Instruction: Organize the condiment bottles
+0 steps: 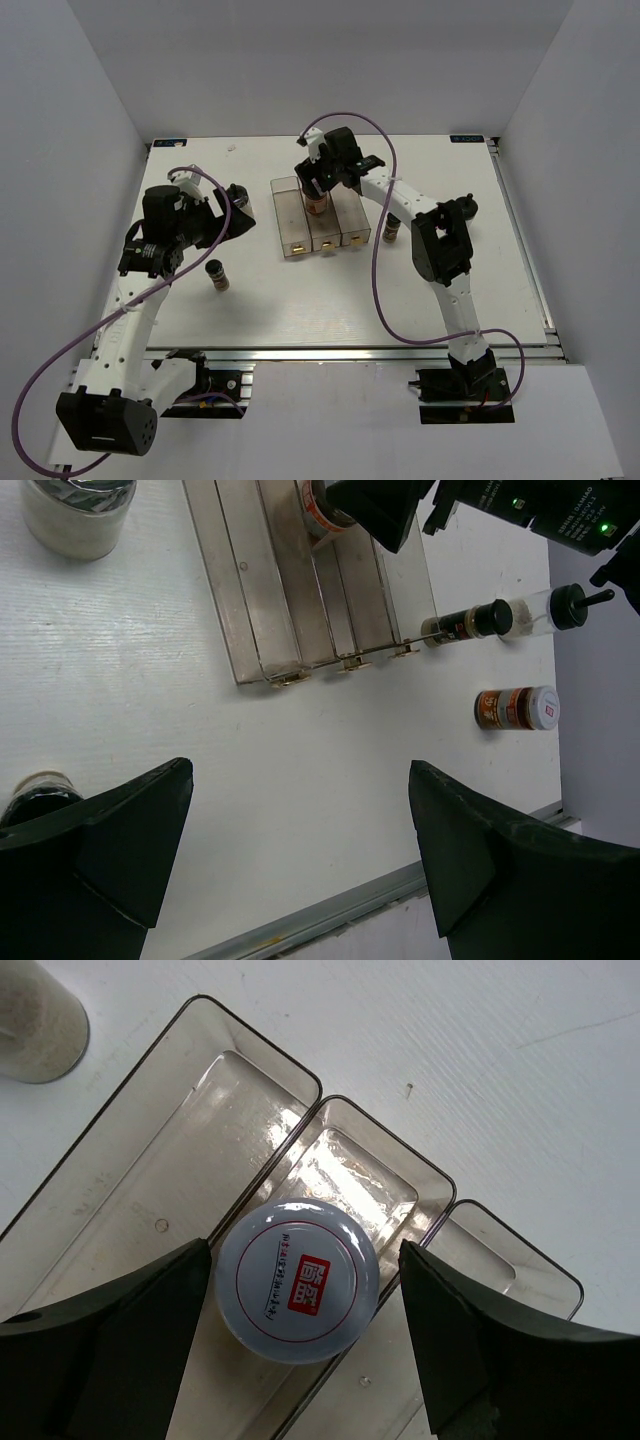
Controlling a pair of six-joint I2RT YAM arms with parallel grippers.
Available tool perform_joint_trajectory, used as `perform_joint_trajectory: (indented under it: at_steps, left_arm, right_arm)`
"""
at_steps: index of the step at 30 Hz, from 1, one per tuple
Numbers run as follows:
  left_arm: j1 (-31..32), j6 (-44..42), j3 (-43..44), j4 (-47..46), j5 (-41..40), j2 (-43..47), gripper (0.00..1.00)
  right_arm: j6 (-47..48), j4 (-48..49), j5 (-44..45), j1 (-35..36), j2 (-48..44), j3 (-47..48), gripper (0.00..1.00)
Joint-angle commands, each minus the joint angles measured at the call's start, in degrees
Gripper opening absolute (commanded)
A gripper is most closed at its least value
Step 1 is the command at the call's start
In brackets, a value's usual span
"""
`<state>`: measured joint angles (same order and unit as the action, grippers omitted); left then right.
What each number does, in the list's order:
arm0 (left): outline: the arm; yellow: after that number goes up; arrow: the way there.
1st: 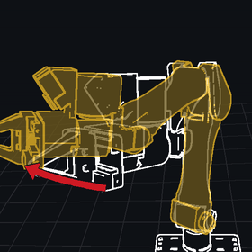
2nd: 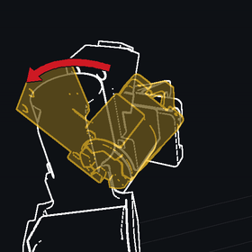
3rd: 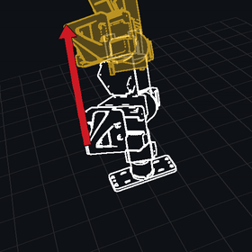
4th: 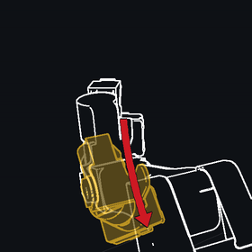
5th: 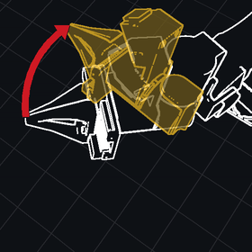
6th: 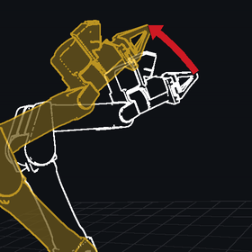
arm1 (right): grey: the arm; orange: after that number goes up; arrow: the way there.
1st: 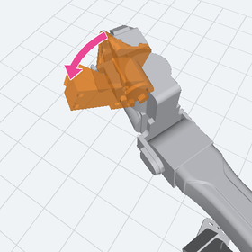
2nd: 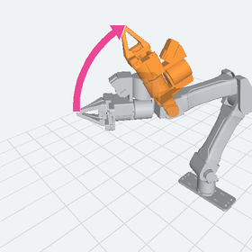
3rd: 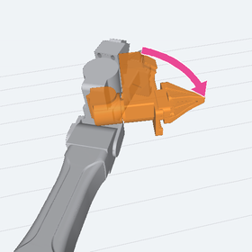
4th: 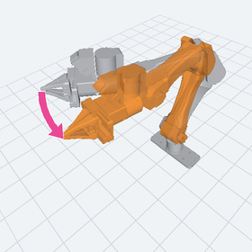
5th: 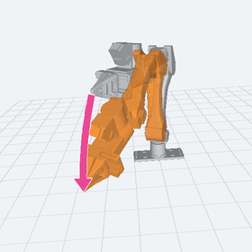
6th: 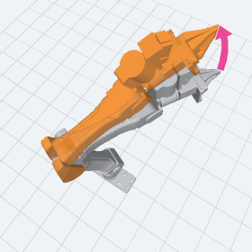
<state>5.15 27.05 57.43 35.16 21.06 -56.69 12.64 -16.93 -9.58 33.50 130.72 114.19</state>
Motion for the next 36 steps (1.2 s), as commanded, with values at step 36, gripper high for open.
perform_joint_trajectory:
  at_steps: [36]
  left_arm:
    - [35.72, -2.26, 29.84, -8.26, -3.13, -36.90, 0.83]
  right_arm:
    - [-0.08, -18.03, -15.30, -32.35, -66.98, -46.68, 0.77]
